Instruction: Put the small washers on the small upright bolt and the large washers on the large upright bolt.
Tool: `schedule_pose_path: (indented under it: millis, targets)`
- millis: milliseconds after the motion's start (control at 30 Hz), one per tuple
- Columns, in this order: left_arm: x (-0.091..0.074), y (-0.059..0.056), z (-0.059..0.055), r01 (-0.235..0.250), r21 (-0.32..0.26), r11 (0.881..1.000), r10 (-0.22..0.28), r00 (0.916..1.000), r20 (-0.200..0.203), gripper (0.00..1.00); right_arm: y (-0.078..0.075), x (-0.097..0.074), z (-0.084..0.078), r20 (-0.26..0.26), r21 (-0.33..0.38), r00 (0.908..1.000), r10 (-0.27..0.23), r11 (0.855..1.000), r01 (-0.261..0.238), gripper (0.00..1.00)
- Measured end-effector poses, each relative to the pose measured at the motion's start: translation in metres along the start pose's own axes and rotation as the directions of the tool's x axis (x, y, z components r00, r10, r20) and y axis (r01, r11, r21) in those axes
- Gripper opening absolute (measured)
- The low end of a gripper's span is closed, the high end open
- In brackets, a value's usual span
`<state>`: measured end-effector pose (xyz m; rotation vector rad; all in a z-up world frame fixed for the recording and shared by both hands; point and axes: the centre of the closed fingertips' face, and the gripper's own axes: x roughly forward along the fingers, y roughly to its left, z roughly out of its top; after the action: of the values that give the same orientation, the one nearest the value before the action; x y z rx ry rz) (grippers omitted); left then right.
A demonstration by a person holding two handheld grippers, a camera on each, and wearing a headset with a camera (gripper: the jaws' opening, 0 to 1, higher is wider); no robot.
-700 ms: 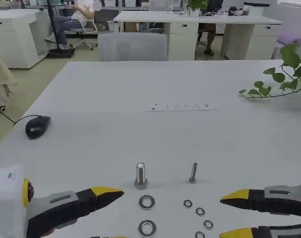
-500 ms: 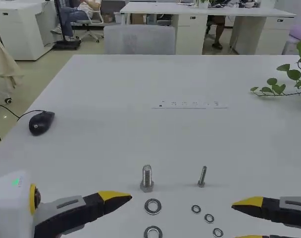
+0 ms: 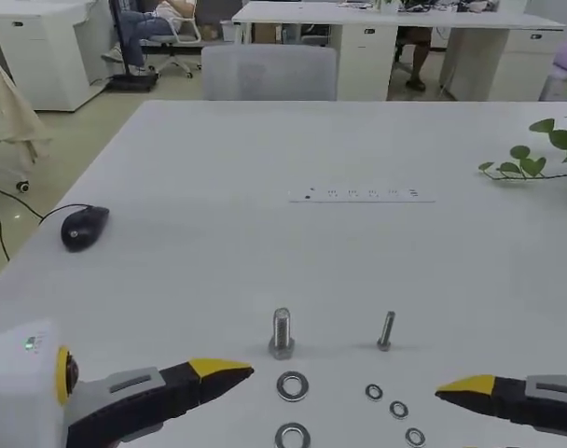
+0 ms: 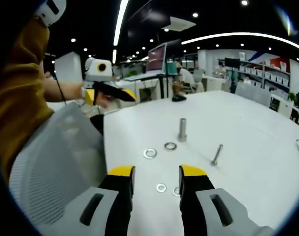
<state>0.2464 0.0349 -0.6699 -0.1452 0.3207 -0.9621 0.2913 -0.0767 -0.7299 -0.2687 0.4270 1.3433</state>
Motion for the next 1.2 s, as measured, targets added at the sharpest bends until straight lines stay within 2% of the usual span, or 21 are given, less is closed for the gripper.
schedule_pose_path:
  millis: [300,433,700,933,1200]
  targets:
    - [-0.001,-0.002,-0.002,-0.004,0.000,1.000,0.004,1.0000,-0.002,0.57,-0.001,-0.002,0.000,-0.004,-0.005,1.0000,-0.005,1.000,0.005,0.37]
    - [-0.001,-0.004,0.000,-0.008,-0.005,1.000,0.008,0.9999,0.012,0.57,0.001,-0.001,-0.002,-0.009,-0.001,1.0000,0.000,1.000,0.000,0.37]
    - [-0.003,-0.006,-0.004,-0.005,0.000,1.000,0.005,1.0000,-0.006,0.57,0.005,-0.001,-0.004,-0.026,-0.010,0.9996,0.014,1.000,-0.015,0.37]
    - [-0.002,-0.006,0.000,-0.001,0.009,1.000,0.001,1.0000,-0.003,0.56,0.005,-0.002,-0.006,-0.037,-0.016,0.9991,0.020,1.000,-0.021,0.37]
    - [-0.003,-0.007,-0.001,-0.004,0.004,1.000,0.004,1.0000,-0.001,0.56,0.007,-0.003,-0.010,-0.059,-0.015,0.9979,0.026,1.000,-0.027,0.37]
